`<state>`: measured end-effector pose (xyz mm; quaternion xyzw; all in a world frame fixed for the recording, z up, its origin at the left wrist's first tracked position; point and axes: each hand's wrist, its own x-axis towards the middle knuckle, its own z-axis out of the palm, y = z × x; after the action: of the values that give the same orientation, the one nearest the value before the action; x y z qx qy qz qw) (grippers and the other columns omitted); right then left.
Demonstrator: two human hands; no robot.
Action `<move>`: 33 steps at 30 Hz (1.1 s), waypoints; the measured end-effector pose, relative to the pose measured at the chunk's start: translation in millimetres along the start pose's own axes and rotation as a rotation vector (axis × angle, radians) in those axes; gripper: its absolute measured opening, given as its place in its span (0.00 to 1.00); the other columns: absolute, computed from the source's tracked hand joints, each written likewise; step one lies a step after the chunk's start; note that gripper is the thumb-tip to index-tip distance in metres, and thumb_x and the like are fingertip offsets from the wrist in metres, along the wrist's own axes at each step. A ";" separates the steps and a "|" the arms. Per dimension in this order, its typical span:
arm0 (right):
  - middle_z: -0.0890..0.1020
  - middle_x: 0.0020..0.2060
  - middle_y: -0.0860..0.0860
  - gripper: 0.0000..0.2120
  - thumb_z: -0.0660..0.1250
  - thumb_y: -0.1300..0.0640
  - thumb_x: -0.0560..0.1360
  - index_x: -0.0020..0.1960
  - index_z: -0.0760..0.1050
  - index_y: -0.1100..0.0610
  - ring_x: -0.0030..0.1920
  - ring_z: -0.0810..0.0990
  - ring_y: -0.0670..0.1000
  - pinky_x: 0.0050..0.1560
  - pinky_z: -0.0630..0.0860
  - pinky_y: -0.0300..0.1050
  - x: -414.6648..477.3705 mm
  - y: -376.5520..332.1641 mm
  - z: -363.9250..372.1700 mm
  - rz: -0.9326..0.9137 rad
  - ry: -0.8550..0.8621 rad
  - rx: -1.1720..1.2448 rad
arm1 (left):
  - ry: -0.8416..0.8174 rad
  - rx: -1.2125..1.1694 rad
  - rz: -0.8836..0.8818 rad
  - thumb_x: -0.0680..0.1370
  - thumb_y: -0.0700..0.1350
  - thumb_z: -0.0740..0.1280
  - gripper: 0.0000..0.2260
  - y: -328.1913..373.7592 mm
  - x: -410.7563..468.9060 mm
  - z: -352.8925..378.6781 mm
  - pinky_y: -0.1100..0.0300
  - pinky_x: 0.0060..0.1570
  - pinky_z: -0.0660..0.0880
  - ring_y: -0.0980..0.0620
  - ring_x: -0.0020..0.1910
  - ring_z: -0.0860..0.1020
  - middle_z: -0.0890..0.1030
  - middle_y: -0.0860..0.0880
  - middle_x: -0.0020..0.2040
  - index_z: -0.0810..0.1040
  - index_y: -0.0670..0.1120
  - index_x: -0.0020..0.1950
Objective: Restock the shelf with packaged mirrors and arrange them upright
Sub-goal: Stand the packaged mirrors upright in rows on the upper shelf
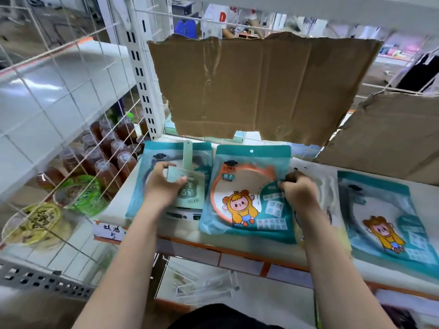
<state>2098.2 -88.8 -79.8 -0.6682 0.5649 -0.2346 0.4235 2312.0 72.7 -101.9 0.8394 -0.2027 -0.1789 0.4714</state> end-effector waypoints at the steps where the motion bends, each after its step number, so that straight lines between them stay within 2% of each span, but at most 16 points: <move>1: 0.81 0.46 0.60 0.09 0.61 0.67 0.76 0.54 0.75 0.63 0.43 0.79 0.57 0.43 0.76 0.47 -3.4 -4.3 0.1 0.037 -0.026 0.161 | -0.039 -0.054 0.001 0.74 0.44 0.70 0.15 1.0 -0.7 -0.6 0.56 0.46 0.74 0.49 0.46 0.77 0.77 0.48 0.51 0.71 0.48 0.58; 4: 0.80 0.43 0.60 0.10 0.59 0.69 0.77 0.57 0.72 0.63 0.37 0.82 0.56 0.33 0.79 0.44 -14.8 -18.2 -0.3 0.146 -0.217 0.626 | -0.141 -0.232 -0.032 0.76 0.40 0.67 0.11 4.0 -1.7 -4.4 0.63 0.38 0.74 0.56 0.40 0.78 0.79 0.50 0.46 0.71 0.50 0.56; 5: 0.81 0.43 0.60 0.10 0.61 0.69 0.76 0.57 0.72 0.63 0.36 0.83 0.56 0.32 0.80 0.44 -17.8 -19.7 -1.1 0.156 -0.268 0.648 | -0.162 -0.267 -0.050 0.77 0.40 0.67 0.10 3.9 -2.0 -5.9 0.62 0.38 0.76 0.55 0.40 0.79 0.80 0.50 0.46 0.71 0.50 0.56; 7: 0.80 0.44 0.60 0.13 0.64 0.70 0.74 0.57 0.71 0.64 0.35 0.83 0.56 0.33 0.80 0.45 -19.1 -15.4 -2.0 0.182 -0.337 0.608 | -0.197 -0.322 -0.092 0.77 0.40 0.66 0.10 3.3 -1.6 -8.1 0.53 0.45 0.79 0.50 0.43 0.81 0.82 0.47 0.48 0.73 0.49 0.56; 9: 0.80 0.43 0.61 0.13 0.64 0.71 0.73 0.56 0.71 0.67 0.37 0.82 0.58 0.35 0.81 0.47 -18.4 -8.5 -3.5 0.208 -0.365 0.594 | -0.225 -0.380 -0.118 0.77 0.39 0.65 0.10 4.8 -1.0 -9.8 0.49 0.51 0.78 0.46 0.46 0.81 0.82 0.45 0.48 0.75 0.49 0.57; 13: 0.78 0.34 0.55 0.05 0.62 0.70 0.73 0.47 0.72 0.62 0.30 0.80 0.51 0.31 0.78 0.41 -21.9 4.4 -12.6 0.192 -0.392 0.729 | -0.258 -0.481 -0.111 0.78 0.40 0.63 0.06 11.4 -0.3 -12.6 0.51 0.48 0.78 0.46 0.45 0.81 0.83 0.43 0.50 0.77 0.47 0.53; 15: 0.79 0.30 0.53 0.08 0.63 0.70 0.72 0.46 0.73 0.59 0.28 0.79 0.50 0.29 0.77 0.41 -25.6 12.1 -22.8 0.152 -0.368 0.849 | -0.276 -0.537 -0.085 0.79 0.41 0.62 0.05 17.1 -3.0 -11.6 0.56 0.43 0.78 0.47 0.45 0.82 0.84 0.45 0.48 0.77 0.48 0.51; 18: 0.82 0.38 0.56 0.18 0.73 0.65 0.61 0.49 0.75 0.61 0.36 0.82 0.54 0.36 0.81 0.47 -30.6 24.9 -40.2 0.158 -0.328 0.985 | -0.317 -0.633 -0.039 0.79 0.39 0.62 0.08 32.3 -11.6 -3.7 0.66 0.33 0.77 0.58 0.35 0.82 0.84 0.54 0.34 0.77 0.49 0.42; 21: 0.82 0.38 0.56 0.12 0.68 0.65 0.63 0.47 0.75 0.60 0.38 0.83 0.54 0.38 0.82 0.48 -37.5 37.3 -55.9 0.168 -0.219 1.003 | -0.360 -0.730 -0.028 0.77 0.36 0.63 0.13 47.8 -18.9 10.3 0.67 0.40 0.75 0.62 0.32 0.80 0.83 0.57 0.30 0.80 0.48 0.35; 23: 0.83 0.34 0.54 0.06 0.64 0.68 0.70 0.45 0.73 0.59 0.35 0.83 0.53 0.36 0.81 0.47 -44.3 47.8 -68.3 0.169 -0.161 1.005 | -0.374 -0.748 -0.035 0.76 0.37 0.65 0.10 55.7 -23.4 25.3 0.63 0.46 0.73 0.61 0.34 0.80 0.83 0.56 0.32 0.81 0.47 0.38; 25: 0.81 0.32 0.54 0.07 0.61 0.70 0.72 0.44 0.71 0.59 0.33 0.82 0.53 0.35 0.81 0.48 -52.5 60.5 -85.4 0.162 -0.103 1.034 | -0.397 -0.758 -0.032 0.75 0.37 0.66 0.06 61.6 -30.1 46.5 0.61 0.49 0.72 0.60 0.37 0.79 0.82 0.55 0.35 0.81 0.43 0.50; 27: 0.80 0.31 0.53 0.08 0.63 0.69 0.69 0.43 0.71 0.58 0.32 0.80 0.52 0.34 0.80 0.46 -59.6 74.0 -105.6 0.166 -0.053 1.056 | -0.453 -0.769 -0.047 0.75 0.39 0.68 0.20 72.8 -43.7 67.6 0.59 0.51 0.71 0.57 0.41 0.77 0.80 0.54 0.41 0.71 0.38 0.66; 28: 0.79 0.30 0.52 0.08 0.64 0.68 0.67 0.42 0.71 0.58 0.31 0.80 0.51 0.33 0.80 0.45 -63.4 78.9 -116.4 0.164 -0.039 1.066 | -0.482 -0.759 -0.044 0.75 0.40 0.68 0.21 79.2 -49.6 77.8 0.62 0.49 0.71 0.58 0.41 0.76 0.79 0.54 0.43 0.69 0.41 0.67; 30: 0.79 0.30 0.52 0.07 0.63 0.68 0.68 0.42 0.71 0.58 0.30 0.79 0.51 0.31 0.79 0.45 -68.9 90.0 -137.8 0.157 -0.003 1.078 | -0.525 -0.732 -0.034 0.76 0.40 0.67 0.15 93.2 -61.7 96.7 0.68 0.38 0.72 0.60 0.38 0.77 0.79 0.55 0.41 0.71 0.46 0.61; 32: 0.78 0.31 0.53 0.07 0.62 0.69 0.70 0.42 0.71 0.59 0.31 0.79 0.52 0.32 0.80 0.46 -74.1 102.8 -161.0 0.140 0.059 1.077 | -0.573 -0.705 -0.025 0.77 0.38 0.66 0.05 105.8 -75.2 117.9 0.71 0.32 0.72 0.64 0.31 0.78 0.81 0.59 0.32 0.74 0.48 0.48; 33: 0.79 0.32 0.54 0.06 0.62 0.69 0.71 0.43 0.71 0.59 0.31 0.80 0.52 0.32 0.80 0.46 -77.1 109.5 -173.0 0.130 0.091 1.069 | -0.600 -0.697 0.001 0.77 0.37 0.65 0.07 112.9 -84.4 128.4 0.72 0.30 0.72 0.66 0.29 0.78 0.81 0.60 0.28 0.73 0.50 0.44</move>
<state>1880.9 -67.7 -66.1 -0.3126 0.4247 -0.4914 0.6931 2157.4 -30.1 -58.2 0.5416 -0.2585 -0.4712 0.6464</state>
